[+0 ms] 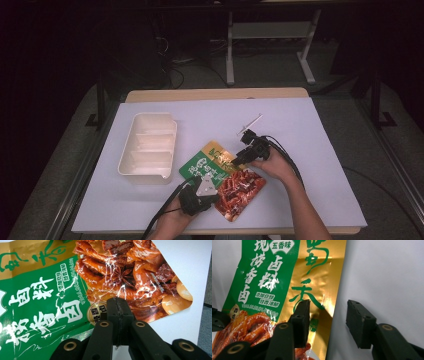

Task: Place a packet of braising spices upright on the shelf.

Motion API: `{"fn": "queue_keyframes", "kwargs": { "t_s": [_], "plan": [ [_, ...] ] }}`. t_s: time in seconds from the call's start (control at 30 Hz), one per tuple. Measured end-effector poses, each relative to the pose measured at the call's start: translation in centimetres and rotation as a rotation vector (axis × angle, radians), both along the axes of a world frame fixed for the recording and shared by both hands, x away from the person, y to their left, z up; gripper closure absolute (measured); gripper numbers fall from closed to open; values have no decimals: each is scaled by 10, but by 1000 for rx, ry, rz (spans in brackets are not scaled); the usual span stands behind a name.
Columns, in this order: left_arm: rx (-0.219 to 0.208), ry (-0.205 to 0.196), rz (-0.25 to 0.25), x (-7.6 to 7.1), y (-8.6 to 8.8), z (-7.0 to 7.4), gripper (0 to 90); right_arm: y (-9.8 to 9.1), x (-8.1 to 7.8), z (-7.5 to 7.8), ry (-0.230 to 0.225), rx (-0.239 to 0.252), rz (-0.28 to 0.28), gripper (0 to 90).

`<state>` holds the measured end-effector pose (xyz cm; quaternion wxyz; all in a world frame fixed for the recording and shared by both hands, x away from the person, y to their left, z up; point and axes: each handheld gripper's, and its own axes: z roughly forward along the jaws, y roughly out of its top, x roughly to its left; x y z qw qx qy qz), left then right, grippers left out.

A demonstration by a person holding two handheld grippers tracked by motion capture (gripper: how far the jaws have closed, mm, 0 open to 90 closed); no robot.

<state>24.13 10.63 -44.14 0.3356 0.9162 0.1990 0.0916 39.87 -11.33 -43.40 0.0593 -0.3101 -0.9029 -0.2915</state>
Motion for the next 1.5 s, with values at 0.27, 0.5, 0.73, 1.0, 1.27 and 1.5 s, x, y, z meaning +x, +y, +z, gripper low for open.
{"fn": "queue_keyframes", "kwargs": {
  "t_s": [0.27,0.5,0.73,1.0,1.27,1.5],
  "plan": [
    [3,-3,0,0,0,0,900,1,0,-1,54,34,28,626],
    [1,-3,3,-1,-1,0,900,0,-5,9,45,89,79,688],
    [3,-10,2,-1,-1,0,900,8,-3,-1,71,29,92,708],
    [-5,-12,3,-1,1,-1,900,9,-7,4,19,27,95,899],
    [-30,-5,19,2,6,1,899,4,-10,14,-4,53,97,900],
    [-96,6,56,5,20,6,798,-17,-20,36,-62,134,70,900]
  ]
}}
